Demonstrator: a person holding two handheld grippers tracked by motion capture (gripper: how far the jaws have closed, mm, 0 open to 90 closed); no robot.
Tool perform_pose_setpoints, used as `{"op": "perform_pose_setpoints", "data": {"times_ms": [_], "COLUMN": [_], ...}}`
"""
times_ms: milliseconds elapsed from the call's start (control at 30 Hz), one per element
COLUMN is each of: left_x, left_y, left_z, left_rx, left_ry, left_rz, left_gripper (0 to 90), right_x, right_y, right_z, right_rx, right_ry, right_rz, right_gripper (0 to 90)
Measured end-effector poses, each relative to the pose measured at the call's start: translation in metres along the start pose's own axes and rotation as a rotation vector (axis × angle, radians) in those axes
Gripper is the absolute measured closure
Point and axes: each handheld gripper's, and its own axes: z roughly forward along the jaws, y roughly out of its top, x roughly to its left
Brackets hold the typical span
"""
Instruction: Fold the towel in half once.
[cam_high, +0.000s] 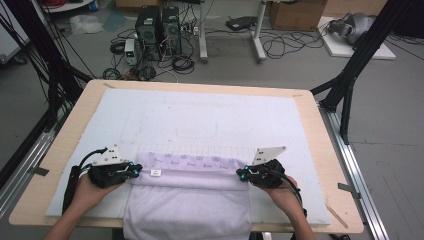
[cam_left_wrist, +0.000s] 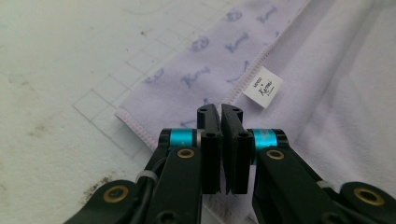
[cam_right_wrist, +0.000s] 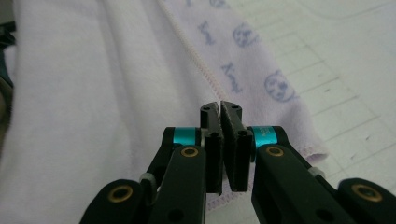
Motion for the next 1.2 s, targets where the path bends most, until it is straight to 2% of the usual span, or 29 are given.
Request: {"op": "perform_pose_setpoints", "data": {"times_ms": [100,200,300,433,467,533,567,667,833,900,967,1033,1167,1200], "left_x": [-0.007,-0.017,-0.032,-0.054,-0.057,-0.059,-0.057,-0.047,-0.024,-0.013,-0.002,0.008,0.026,0.03], "left_y": [0.002,-0.003,-0.011,-0.02,-0.022,-0.023,-0.022,-0.018,-0.009,-0.005,-0.001,0.002,0.004,0.003], "left_z": [-0.01,-0.02,-0.031,-0.044,-0.046,-0.049,-0.049,-0.046,-0.025,-0.014,-0.005,0.006,0.025,0.029], "left_rx": [-0.027,-0.041,-0.044,-0.036,-0.034,-0.03,-0.032,-0.046,-0.046,-0.042,-0.035,-0.015,0.031,0.039], "left_ry": [0.001,-0.003,-0.016,-0.068,-0.085,-0.084,-0.078,-0.05,0.005,0.023,0.037,0.054,0.078,0.079], "left_rz": [0.01,0.023,0.04,0.07,0.07,0.075,0.07,0.047,0.021,-0.002,-0.017,-0.028,-0.073,-0.095], "left_gripper": [86.0,86.1,86.3,86.2,85.2,75.8,71.6,65.2,59.1,56.4,55.8,54.1,48.7,46.5], "right_x": [0.008,0.021,0.037,0.06,0.064,0.068,0.067,0.058,0.031,0.018,0.005,-0.007,-0.025,-0.029], "right_y": [0.003,0.003,-0.003,-0.012,-0.014,-0.016,-0.016,-0.015,-0.007,-0.003,-0.001,0.001,0.001,0.001], "right_z": [-0.011,-0.022,-0.032,-0.04,-0.042,-0.048,-0.051,-0.053,-0.038,-0.03,-0.021,-0.012,0.003,0.005], "right_rx": [-0.044,-0.08,-0.098,-0.075,-0.074,-0.09,-0.106,-0.122,-0.096,-0.08,-0.065,-0.041,-0.006,-0.003], "right_ry": [-0.002,0.004,0.024,0.067,0.08,0.104,0.121,0.112,0.046,0.021,0.01,-0.02,-0.04,-0.046], "right_rz": [-0.02,-0.036,-0.056,-0.078,-0.082,-0.085,-0.08,-0.061,-0.029,-0.016,0.0,0.017,0.046,0.047], "right_gripper": [87.6,87.7,88.1,88.5,88.4,88.6,86.0,80.3,72.7,69.5,66.6,63.9,55.9,53.1]}}
